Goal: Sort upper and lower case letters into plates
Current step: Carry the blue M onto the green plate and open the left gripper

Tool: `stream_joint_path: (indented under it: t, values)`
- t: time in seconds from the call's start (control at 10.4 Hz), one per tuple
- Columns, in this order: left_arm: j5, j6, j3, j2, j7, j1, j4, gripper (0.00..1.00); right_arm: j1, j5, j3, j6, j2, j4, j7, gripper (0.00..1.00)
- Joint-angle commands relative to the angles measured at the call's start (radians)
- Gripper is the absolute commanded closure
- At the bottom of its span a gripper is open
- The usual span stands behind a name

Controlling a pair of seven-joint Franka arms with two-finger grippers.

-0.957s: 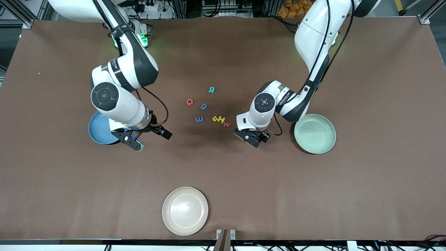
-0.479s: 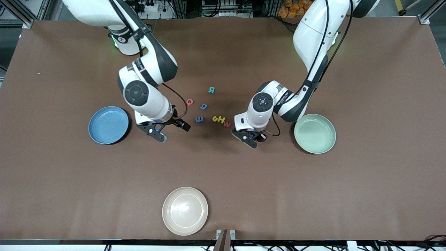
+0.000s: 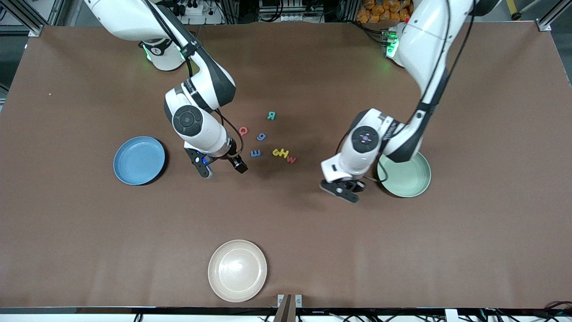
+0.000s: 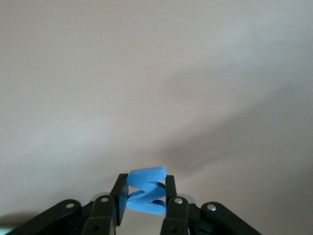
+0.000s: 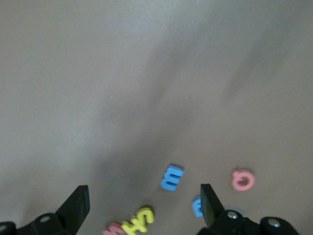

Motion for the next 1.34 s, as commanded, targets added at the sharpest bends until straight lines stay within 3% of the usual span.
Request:
stream_joint_path:
  t: [0.0,0.29,0.48,0.67,0.86,0.96,1.05,1.24]
  values:
    - [0.018,-0.097,-0.011,-0.145,-0.035,0.091,-0.113,1.00,0.037,-0.006,0.009,0.064,0.056,0.002,0.136,0.00]
    - [0.016,-0.100,-0.005,-0.219,-0.127,0.158,-0.252,1.00,0.058,-0.012,0.009,0.109,0.110,-0.001,0.163,0.00]
    - [0.018,-0.100,0.010,-0.213,-0.314,0.157,-0.285,1.00,0.077,-0.025,0.009,0.133,0.151,-0.001,0.182,0.00]
    - [0.018,-0.100,0.038,-0.212,-0.363,0.154,-0.300,1.00,0.075,-0.029,0.006,0.144,0.173,-0.004,0.203,0.00]
    - [0.018,-0.102,0.068,-0.217,-0.365,0.152,-0.311,0.51,0.072,-0.029,0.006,0.181,0.187,-0.006,0.247,0.00]
    - [0.018,-0.117,0.087,-0.231,-0.367,0.140,-0.314,0.37,0.080,-0.031,0.004,0.184,0.193,-0.007,0.250,0.00]
    - [0.018,-0.128,0.088,-0.242,-0.376,0.136,-0.312,0.15,0.078,-0.031,0.004,0.187,0.191,-0.015,0.250,0.00]
    - [0.016,-0.129,0.087,-0.257,-0.377,0.116,-0.308,0.00,0.083,-0.031,0.006,0.187,0.191,-0.023,0.258,0.00]
